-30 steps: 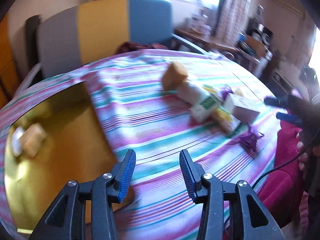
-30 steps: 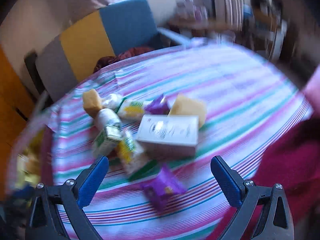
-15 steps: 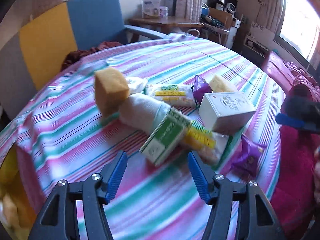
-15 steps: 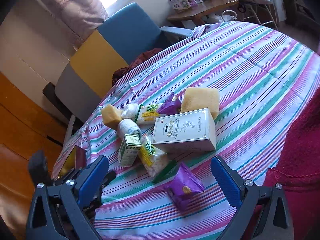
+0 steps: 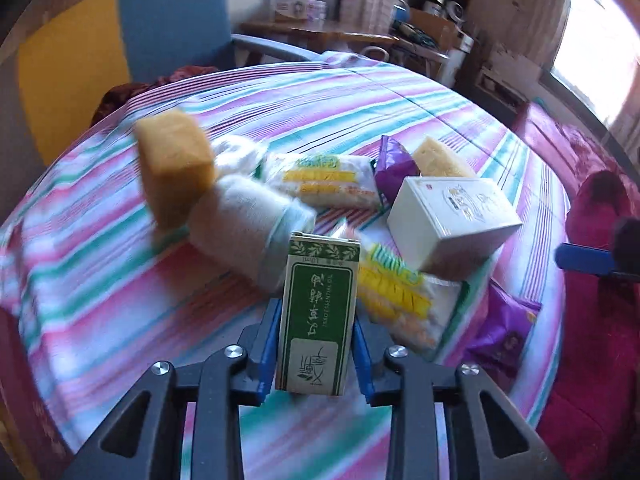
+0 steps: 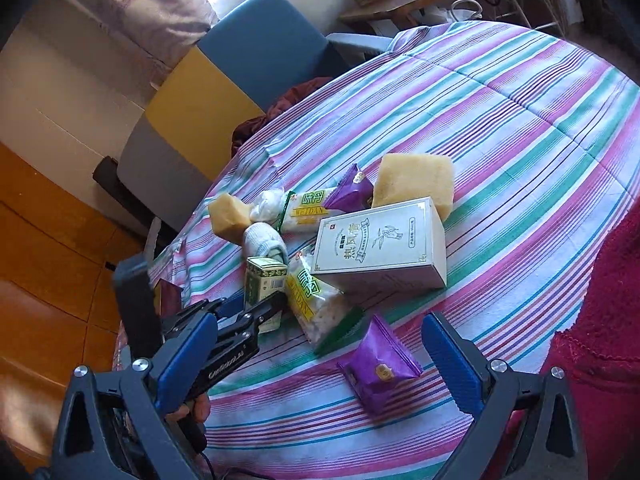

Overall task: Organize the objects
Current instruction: 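Grasp the green-white medicine box upright with the left gripper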

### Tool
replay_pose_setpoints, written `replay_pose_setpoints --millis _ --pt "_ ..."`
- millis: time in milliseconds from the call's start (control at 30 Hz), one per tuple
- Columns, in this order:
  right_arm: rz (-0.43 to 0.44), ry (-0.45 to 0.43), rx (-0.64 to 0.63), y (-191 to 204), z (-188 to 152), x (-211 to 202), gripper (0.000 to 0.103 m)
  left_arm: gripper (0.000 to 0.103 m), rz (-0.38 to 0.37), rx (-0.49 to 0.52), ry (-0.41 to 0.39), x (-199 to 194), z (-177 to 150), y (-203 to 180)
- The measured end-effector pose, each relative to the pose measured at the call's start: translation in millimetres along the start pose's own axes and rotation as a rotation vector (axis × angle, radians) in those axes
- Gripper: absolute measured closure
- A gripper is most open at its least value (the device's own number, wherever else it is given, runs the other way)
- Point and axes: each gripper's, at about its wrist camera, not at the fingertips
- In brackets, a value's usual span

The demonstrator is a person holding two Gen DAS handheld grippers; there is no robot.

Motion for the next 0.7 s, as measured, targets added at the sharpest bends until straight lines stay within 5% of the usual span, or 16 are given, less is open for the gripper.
replay_pose_setpoints --millis 333,700 --pt "-0.025 0.105 -0.042 7 1 17 0.001 0.071 0.017 -0.096 -0.032 -54 -82 -10" --pt "-0.324 0.267 -0.175 30 -4 54 0.008 0.071 -0.016 -0.143 -0.124 -96 -103 -10"
Point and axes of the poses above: each gripper's, at about its wrist camera, not at the fingertips, and x roughly the way its jaws point, y to its left, z to its top, and after that the axes turned 10 degrees about -z, right-handed
